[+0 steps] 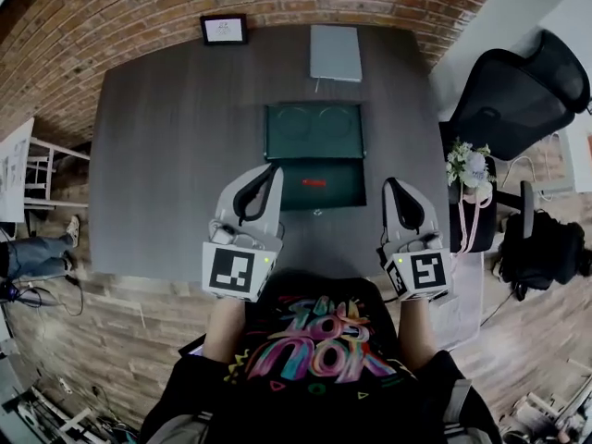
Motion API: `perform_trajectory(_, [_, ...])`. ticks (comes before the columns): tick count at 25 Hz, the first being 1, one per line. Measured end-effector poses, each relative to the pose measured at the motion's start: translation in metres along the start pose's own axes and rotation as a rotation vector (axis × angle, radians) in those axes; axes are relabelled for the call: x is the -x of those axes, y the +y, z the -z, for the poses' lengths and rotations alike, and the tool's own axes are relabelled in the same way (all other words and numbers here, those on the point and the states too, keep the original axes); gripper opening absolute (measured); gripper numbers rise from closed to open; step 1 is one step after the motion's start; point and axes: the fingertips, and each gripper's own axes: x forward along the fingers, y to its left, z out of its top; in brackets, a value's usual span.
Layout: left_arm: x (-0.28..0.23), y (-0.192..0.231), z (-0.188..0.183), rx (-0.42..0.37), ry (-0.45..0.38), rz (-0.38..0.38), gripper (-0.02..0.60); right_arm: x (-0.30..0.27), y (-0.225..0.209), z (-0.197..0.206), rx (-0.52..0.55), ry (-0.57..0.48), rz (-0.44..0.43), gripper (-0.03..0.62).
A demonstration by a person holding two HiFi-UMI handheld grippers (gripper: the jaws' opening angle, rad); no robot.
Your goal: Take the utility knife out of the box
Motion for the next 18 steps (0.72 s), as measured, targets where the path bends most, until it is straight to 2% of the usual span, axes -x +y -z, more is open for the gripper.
perform_trajectory(3, [0.001, -0.001, 0.005, 0.006, 0.014, -0.056, 0.000, -0.010, -0.006, 0.000, 0.008, -0.003, -0.063, -0.002])
perform_trajectory(6, [0.003, -0.003, 0.010, 0.010, 0.036, -0.079, 0.000, -0.016, -0.009, 0.002, 0.014, -0.002, -0.093, -0.002])
perform_trajectory(13, [0.004, -0.006, 0.016, 0.010, 0.064, -0.082, 0.000, -0.016, -0.009, -0.001, 0.006, -0.001, -0.109, -0.002])
perform_trajectory(18, [-0.002, -0.004, 0.019, 0.009, 0.068, -0.062, 0.000, -0.015, -0.012, -0.001, -0.001, -0.005, -0.079, -0.002])
